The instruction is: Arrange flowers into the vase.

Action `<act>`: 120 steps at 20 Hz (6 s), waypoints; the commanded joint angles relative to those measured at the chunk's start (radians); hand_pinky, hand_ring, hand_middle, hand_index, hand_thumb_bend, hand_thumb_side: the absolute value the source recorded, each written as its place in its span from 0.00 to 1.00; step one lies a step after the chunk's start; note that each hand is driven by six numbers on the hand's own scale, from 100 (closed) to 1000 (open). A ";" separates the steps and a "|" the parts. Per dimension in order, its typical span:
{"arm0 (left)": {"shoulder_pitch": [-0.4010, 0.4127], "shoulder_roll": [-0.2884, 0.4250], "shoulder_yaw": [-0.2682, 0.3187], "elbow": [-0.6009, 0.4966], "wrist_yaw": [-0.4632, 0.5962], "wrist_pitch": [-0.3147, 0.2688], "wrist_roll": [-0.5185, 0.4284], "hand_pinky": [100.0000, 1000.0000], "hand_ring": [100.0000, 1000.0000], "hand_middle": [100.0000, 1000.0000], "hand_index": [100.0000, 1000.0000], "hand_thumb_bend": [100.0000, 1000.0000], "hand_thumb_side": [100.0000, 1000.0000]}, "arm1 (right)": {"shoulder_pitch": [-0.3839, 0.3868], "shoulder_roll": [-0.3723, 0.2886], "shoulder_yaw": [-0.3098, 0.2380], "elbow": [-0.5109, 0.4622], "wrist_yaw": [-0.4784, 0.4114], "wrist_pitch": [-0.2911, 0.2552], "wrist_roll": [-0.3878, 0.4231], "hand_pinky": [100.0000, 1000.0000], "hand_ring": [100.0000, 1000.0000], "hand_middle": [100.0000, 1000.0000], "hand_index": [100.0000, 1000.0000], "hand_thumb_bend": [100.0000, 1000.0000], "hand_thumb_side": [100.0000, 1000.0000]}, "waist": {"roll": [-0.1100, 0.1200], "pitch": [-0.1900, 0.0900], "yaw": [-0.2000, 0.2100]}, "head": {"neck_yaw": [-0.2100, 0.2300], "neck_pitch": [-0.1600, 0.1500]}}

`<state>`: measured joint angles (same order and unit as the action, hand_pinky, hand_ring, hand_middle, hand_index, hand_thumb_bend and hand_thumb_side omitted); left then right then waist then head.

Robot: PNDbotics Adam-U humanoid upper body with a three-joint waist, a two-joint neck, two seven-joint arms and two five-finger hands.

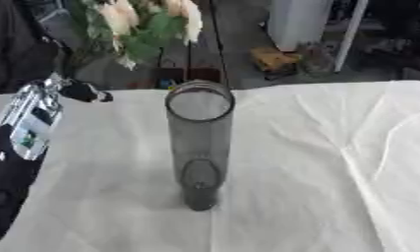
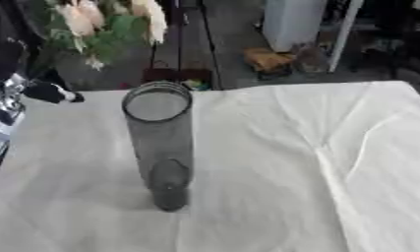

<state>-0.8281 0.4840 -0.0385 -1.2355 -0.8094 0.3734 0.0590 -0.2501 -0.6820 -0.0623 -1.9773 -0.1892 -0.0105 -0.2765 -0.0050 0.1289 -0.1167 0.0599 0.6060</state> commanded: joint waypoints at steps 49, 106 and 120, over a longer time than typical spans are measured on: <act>-0.153 -0.043 -0.021 -0.460 1.619 -0.247 0.265 0.00 0.00 0.00 0.00 1.00 0.11 | 0.000 -0.012 -0.009 0.005 -0.017 0.001 0.000 0.63 0.69 0.70 0.82 0.00 0.66 | -0.008 -0.038 -0.010 | 0.002 -0.007; -0.104 -0.031 -0.321 -0.410 1.354 0.074 0.059 0.15 0.09 0.02 0.03 1.00 0.56 | -0.011 -0.005 -0.003 0.010 -0.015 -0.002 0.011 0.64 0.69 0.70 0.82 0.00 0.66 | 0.002 -0.023 -0.022 | -0.011 -0.024; -0.089 -0.029 -0.316 -0.417 1.201 0.011 0.112 0.34 0.34 0.30 0.19 0.78 0.56 | -0.012 -0.003 -0.004 0.012 -0.015 -0.002 0.012 0.64 0.69 0.70 0.82 0.00 0.66 | 0.000 -0.023 -0.016 | -0.012 -0.026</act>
<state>-0.9017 0.4320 -0.3656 -1.6432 0.4084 0.3841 0.1660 -0.2480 -0.6665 -0.0557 -1.9588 -0.2013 -0.0115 -0.2672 -0.0012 0.1175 -0.1335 0.0504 0.5871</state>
